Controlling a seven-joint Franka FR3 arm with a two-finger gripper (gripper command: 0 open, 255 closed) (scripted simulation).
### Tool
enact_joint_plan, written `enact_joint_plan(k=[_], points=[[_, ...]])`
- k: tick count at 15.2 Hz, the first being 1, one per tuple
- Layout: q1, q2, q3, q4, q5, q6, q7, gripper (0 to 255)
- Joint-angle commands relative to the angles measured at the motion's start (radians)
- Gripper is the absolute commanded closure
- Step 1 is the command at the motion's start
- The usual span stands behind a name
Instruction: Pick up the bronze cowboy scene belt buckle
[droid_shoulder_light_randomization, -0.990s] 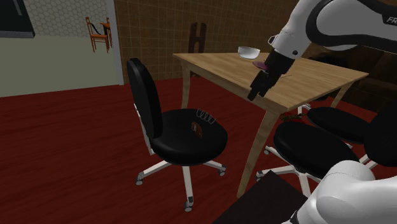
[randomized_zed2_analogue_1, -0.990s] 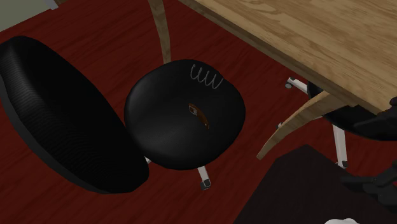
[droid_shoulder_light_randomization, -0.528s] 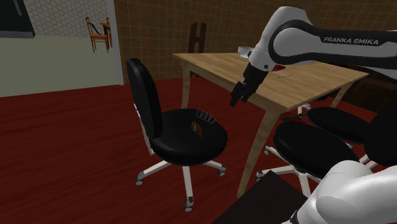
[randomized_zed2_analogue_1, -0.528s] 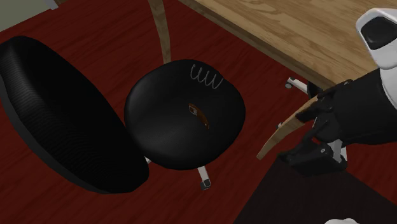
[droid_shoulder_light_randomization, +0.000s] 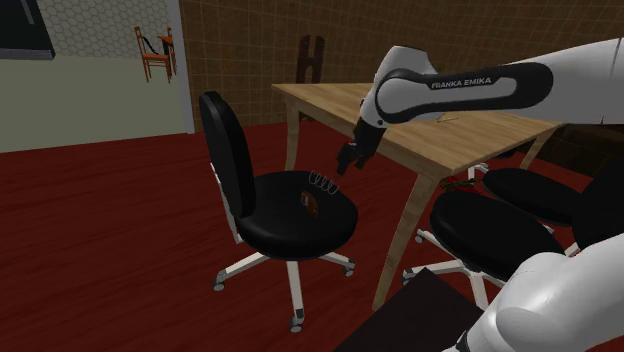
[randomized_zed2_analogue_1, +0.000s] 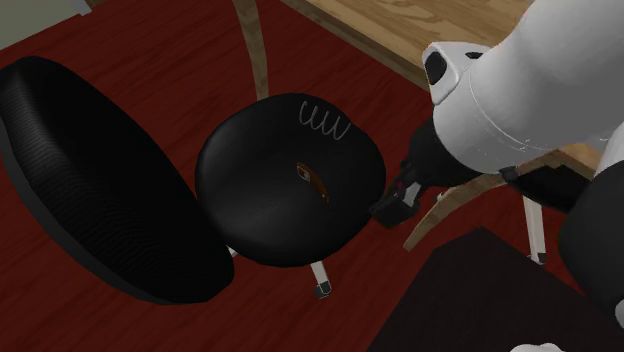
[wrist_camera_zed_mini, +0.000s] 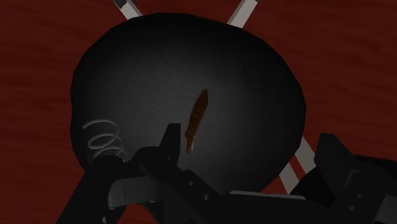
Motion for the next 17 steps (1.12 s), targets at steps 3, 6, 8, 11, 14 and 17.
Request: enact_joint_plan(k=[3,6,8,11,14,17], points=[[-0.004,0.137,-0.001,0.027,-0.005,0.104,-0.008,0],[-0.007,0.248,-0.002,0.076,-0.009,0.162,-0.011,0],[-0.009,0.324,-0.003,0.114,-0.013,0.195,-0.013,0],[-0.012,0.437,-0.005,0.182,-0.019,0.237,-0.014,0],[-0.013,0.552,-0.008,0.26,-0.025,0.269,-0.014,0],[-0.014,0.668,-0.012,0.351,-0.031,0.29,-0.014,0]])
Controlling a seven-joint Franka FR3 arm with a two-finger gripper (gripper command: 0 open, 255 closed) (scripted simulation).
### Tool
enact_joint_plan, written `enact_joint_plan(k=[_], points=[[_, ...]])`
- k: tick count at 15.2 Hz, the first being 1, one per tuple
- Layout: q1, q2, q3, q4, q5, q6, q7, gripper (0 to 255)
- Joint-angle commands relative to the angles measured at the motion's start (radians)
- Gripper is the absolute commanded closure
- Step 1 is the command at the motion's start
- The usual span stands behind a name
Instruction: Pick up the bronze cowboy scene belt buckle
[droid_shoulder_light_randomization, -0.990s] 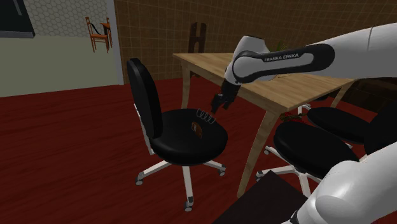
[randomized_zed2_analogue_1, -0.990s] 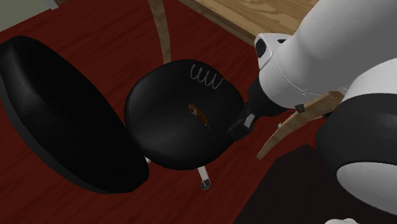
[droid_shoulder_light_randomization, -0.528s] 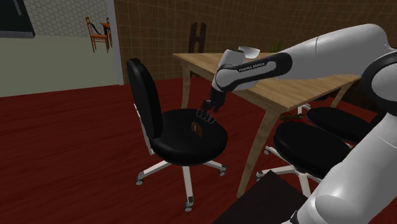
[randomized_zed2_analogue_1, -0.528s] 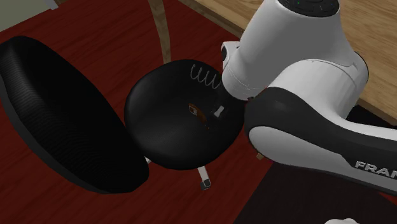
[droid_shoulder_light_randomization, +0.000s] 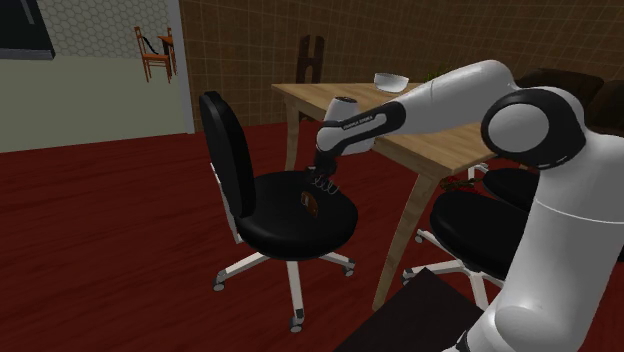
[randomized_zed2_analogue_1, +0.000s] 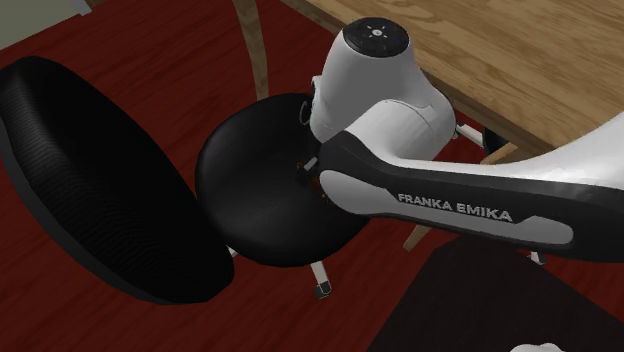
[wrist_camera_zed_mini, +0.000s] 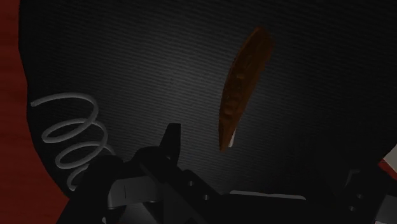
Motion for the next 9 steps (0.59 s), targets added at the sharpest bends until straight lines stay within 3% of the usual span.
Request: enact_joint_plan(k=[1,9], points=[[0.001,0.082,-0.002,0.064,-0.005,0.016,0.003,0],[0.0,0.169,-0.002,0.081,-0.003,0.084,-0.001,0]])
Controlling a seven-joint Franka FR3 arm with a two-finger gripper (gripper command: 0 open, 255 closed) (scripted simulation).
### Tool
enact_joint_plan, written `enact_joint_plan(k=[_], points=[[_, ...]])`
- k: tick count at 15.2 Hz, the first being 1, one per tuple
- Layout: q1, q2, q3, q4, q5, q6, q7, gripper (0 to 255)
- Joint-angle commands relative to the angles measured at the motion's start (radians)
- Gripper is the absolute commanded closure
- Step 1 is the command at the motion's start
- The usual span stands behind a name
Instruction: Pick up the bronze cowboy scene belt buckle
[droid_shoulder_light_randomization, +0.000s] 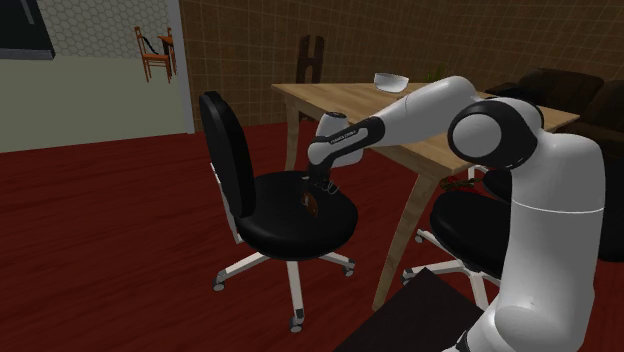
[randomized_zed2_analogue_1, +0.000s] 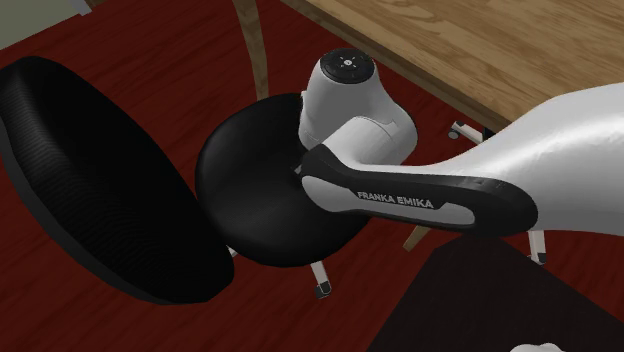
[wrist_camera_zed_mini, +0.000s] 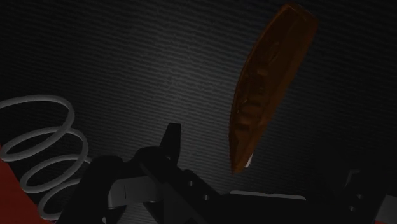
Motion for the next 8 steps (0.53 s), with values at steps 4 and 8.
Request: enact_joint_plan(k=[4,8], points=[[-0.002,0.025,0.001,-0.001,0.002,0.027,-0.004,255],[-0.002,0.026,0.0,0.0,0.002,0.027,-0.004,255]])
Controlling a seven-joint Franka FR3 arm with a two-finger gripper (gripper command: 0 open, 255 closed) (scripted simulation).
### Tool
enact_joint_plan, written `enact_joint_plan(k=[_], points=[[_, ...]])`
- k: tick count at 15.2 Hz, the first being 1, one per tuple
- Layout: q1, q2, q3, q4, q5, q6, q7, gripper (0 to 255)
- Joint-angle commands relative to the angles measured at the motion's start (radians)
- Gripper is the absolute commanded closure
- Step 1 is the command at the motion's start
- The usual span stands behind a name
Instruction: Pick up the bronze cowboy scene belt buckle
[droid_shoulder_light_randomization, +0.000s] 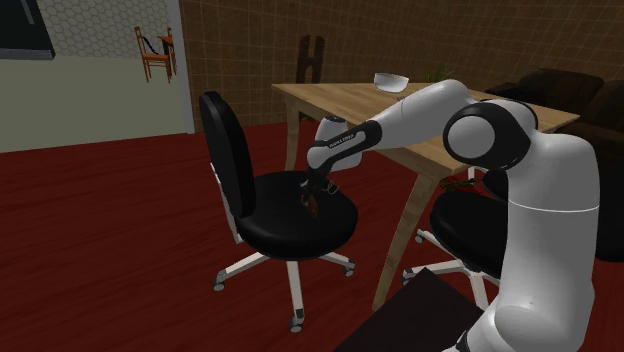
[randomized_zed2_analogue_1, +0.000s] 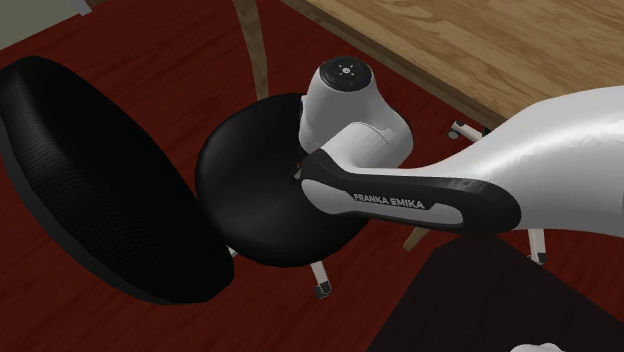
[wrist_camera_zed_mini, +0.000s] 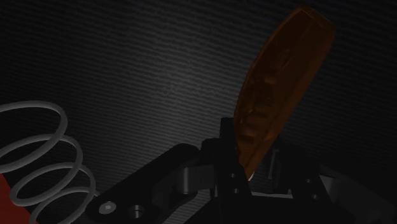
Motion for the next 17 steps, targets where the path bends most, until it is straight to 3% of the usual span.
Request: enact_joint_plan(k=[1,5,17], points=[[0.0,0.0,0.0,0.0,0.0,0.0,0.0,255],[0.001,-0.002,0.0,-0.005,0.0,0.002,0.001,255],[0.002,-0.09,-0.003,0.039,-0.007,-0.129,0.01,255]])
